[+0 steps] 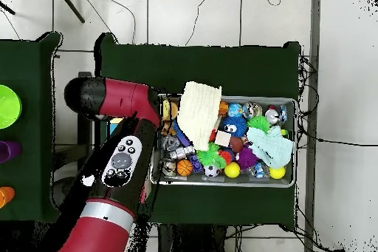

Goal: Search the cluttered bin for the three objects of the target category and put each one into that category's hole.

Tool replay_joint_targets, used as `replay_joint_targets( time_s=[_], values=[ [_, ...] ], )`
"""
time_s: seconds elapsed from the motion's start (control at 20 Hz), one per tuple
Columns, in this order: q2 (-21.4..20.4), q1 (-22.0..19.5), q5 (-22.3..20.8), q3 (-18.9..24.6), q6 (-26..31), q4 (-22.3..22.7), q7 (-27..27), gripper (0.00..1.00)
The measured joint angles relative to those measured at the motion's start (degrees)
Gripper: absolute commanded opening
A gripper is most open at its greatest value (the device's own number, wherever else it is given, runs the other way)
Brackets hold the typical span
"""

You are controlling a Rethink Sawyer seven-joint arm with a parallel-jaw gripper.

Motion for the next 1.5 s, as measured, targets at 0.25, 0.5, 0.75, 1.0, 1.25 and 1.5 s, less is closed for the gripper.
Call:
replay_joint_targets(
  time_s=[0.25, 0.5, 0.75, 1.0, 1.25, 1.5],
  values=[
    [-0.3, 0.0, 0.0, 0.0, 0.8, -0.5, 0.0, 0.0],
    [-0.5, 0.0, 0.0, 0.0, 1.3, -1.1, 0.0, 0.0],
    [-1.0, -0.1, 0.0, 0.0, 1.3, -1.3, 0.0, 0.0],
    [-1.6, -0.1, 0.0, 0.0, 1.6, -1.4, 0.0, 0.0],
    [-1.8, -0.1, 0.0, 0.0, 1.6, -1.4, 0.0, 0.0],
    [-1.8, -0.1, 0.0, 0.0, 1.6, -1.4, 0.0, 0.0]
  ],
)
